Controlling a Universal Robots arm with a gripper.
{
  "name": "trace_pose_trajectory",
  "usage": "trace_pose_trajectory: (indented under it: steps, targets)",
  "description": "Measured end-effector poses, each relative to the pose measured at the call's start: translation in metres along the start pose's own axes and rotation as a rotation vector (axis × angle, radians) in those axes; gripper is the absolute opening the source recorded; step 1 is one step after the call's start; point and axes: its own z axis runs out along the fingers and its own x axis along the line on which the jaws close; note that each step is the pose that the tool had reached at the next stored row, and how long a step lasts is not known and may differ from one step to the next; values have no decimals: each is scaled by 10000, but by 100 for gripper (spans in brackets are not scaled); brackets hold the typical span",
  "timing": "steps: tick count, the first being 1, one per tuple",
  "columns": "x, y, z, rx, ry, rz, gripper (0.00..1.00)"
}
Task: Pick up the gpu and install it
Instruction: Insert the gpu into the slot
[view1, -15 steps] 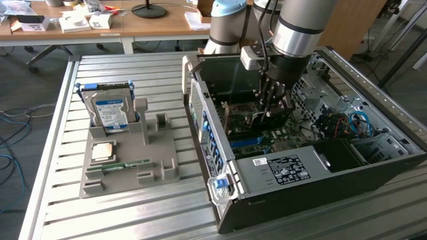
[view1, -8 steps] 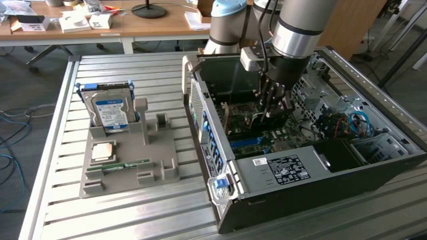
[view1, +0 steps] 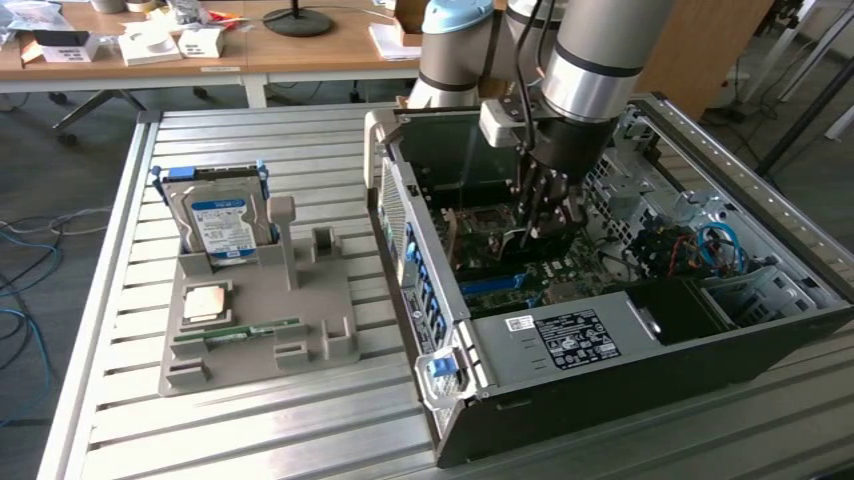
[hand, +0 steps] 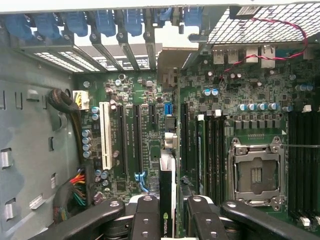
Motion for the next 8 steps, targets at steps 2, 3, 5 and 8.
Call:
trace_pose_trajectory:
  steps: [2,3,5,8]
  targets:
    - [0,0,9,0,0,0,26]
    - [0,0,13,0,1,0,26]
    - [0,0,17,0,1,0,26]
    - [0,0,18,0,0,0,26]
